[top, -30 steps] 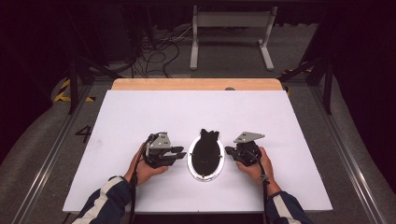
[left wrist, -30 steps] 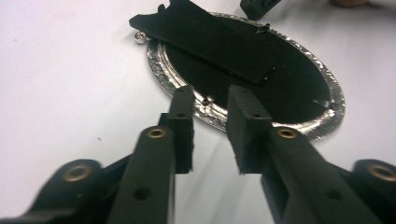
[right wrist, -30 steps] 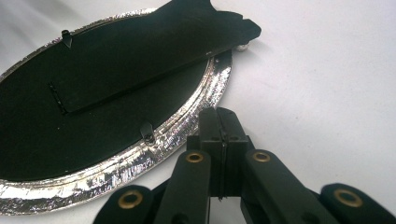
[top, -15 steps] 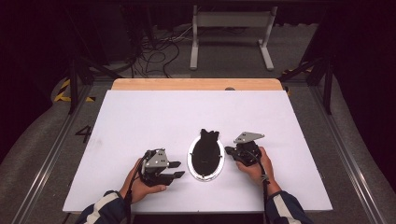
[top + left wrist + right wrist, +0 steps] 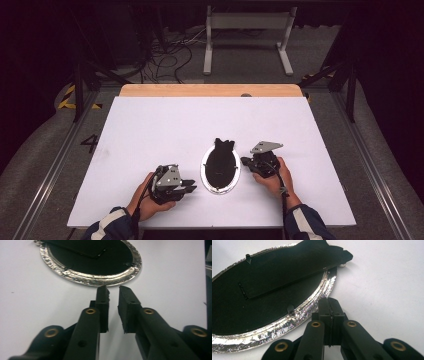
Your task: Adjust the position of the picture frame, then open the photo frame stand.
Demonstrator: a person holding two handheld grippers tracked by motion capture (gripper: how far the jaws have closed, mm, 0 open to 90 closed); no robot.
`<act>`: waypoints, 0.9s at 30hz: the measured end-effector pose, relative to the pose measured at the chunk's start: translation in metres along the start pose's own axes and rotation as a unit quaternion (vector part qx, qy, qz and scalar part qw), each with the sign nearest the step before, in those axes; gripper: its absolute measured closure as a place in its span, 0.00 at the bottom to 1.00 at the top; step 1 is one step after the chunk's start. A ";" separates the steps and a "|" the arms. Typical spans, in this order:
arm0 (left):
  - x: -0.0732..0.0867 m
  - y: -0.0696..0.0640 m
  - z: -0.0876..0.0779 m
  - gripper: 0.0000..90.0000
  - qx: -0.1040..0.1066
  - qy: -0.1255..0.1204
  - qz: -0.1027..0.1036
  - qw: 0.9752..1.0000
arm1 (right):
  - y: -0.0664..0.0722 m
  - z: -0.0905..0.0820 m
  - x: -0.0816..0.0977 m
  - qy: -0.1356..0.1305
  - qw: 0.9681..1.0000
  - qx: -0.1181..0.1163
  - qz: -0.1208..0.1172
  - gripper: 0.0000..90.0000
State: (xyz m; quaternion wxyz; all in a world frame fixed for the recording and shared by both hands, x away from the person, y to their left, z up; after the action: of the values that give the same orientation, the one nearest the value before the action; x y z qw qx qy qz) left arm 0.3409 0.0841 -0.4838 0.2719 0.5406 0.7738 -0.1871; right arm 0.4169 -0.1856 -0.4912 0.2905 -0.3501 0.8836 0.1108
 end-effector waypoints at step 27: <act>-0.011 -0.031 0.028 0.99 0.055 0.028 0.024 0.998 | -0.016 -0.007 -0.028 -0.047 0.998 0.006 0.027 1.00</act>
State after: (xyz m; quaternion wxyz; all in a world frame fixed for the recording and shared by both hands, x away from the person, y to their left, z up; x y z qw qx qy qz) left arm 0.3210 0.0489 -0.4994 0.2245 0.5780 0.7566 -0.2073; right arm 0.4414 -0.1845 -0.4688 0.3310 -0.3187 0.8786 0.1301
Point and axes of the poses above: each handheld gripper's, and its own axes: z roughly forward along the jaws, x roughly out of its underside, y roughly to its left, the point moved 5 cm from there along z, roughly forward along the jaws, and after that the axes turned 11 degrees about y, right-handed, at the moved point
